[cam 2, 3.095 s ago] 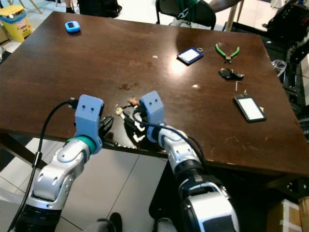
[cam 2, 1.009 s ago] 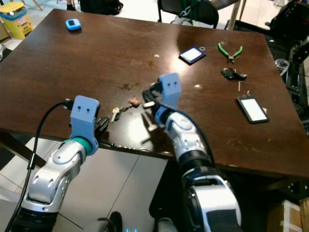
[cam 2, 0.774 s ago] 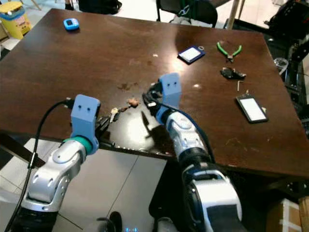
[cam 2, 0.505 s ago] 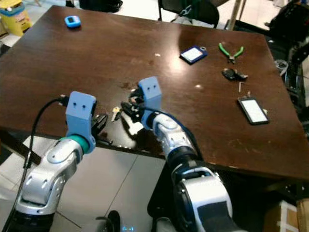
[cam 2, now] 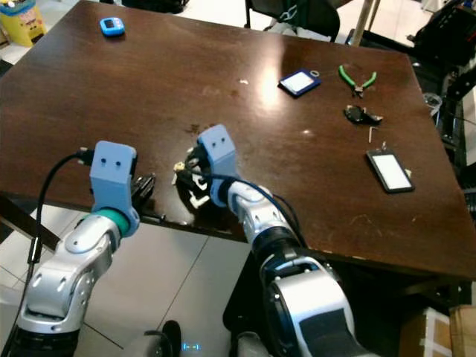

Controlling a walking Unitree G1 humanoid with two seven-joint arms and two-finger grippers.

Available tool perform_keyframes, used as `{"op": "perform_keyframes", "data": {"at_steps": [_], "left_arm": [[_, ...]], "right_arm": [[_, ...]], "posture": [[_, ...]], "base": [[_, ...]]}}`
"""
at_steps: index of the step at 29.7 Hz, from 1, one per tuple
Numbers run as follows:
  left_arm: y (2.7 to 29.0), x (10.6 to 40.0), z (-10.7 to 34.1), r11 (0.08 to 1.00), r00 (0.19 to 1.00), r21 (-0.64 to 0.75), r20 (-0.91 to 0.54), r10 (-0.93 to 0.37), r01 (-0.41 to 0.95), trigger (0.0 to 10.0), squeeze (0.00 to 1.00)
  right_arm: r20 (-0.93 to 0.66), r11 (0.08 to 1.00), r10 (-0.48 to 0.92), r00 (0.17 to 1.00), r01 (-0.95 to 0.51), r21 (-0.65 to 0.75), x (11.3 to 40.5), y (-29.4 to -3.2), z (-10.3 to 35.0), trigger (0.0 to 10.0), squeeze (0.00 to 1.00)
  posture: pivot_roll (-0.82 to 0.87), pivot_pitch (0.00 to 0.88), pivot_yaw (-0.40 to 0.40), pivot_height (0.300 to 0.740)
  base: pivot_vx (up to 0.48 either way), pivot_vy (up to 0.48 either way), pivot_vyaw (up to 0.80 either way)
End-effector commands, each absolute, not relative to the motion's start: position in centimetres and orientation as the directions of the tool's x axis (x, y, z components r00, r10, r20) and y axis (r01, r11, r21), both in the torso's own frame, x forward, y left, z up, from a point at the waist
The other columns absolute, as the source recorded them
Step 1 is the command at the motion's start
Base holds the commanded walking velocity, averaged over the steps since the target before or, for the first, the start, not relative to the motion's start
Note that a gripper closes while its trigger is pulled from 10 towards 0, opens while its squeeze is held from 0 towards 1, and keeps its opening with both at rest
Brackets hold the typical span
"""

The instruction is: Hang keys on a hook

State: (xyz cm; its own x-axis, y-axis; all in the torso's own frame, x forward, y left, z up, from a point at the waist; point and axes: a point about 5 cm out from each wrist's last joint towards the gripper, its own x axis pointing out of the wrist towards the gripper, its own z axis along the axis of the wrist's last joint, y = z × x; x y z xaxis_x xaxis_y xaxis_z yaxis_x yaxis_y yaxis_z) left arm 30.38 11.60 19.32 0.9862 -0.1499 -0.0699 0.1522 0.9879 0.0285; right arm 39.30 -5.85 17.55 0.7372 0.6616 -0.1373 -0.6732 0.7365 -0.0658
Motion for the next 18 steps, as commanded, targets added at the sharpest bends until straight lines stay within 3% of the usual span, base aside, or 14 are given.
{"op": "perform_keyframes", "data": {"at_steps": [1, 6, 10, 18], "left_arm": [[11.7, 29.9, 18.9, 0.989, 0.986, 0.028, -0.091, -0.143, 0.146, 10.0, 0.00], [11.7, 29.9, 18.8, 0.990, 0.986, 0.027, -0.094, -0.139, 0.142, 10.0, 0.00], [11.7, 29.9, 18.8, 0.990, 0.986, 0.027, -0.096, -0.138, 0.141, 10.0, 0.00], [11.6, 29.8, 19.0, 0.990, 0.986, 0.021, -0.098, -0.136, 0.138, 10.0, 0.00]], "right_arm": [[-0.199, 0.726, 0.668, 0.717, -0.687, -0.037, 38.9, -5.9, 16.1, 10.0, 0.00], [-0.190, 0.728, 0.669, 0.719, -0.685, -0.028, 39.0, -5.8, 16.3, 8.8, 0.00], [-0.178, 0.733, 0.668, 0.723, -0.680, -0.010, 39.1, -5.7, 16.6, 9.4, 0.00], [-0.116, 0.761, 0.646, 0.755, -0.649, 0.015, 39.6, -5.5, 18.0, 9.5, 0.00]], "posture": [[0.04, 0.255, 0.010, 0.740], [0.04, 0.258, 0.011, 0.740], [0.04, 0.261, 0.012, 0.740], [0.05, 0.264, 0.012, 0.740]], "base": [[0.000, 0.000, 0.00], [0.000, 0.000, 0.00], [0.000, 0.000, 0.00], [0.000, 0.000, 0.00]]}}
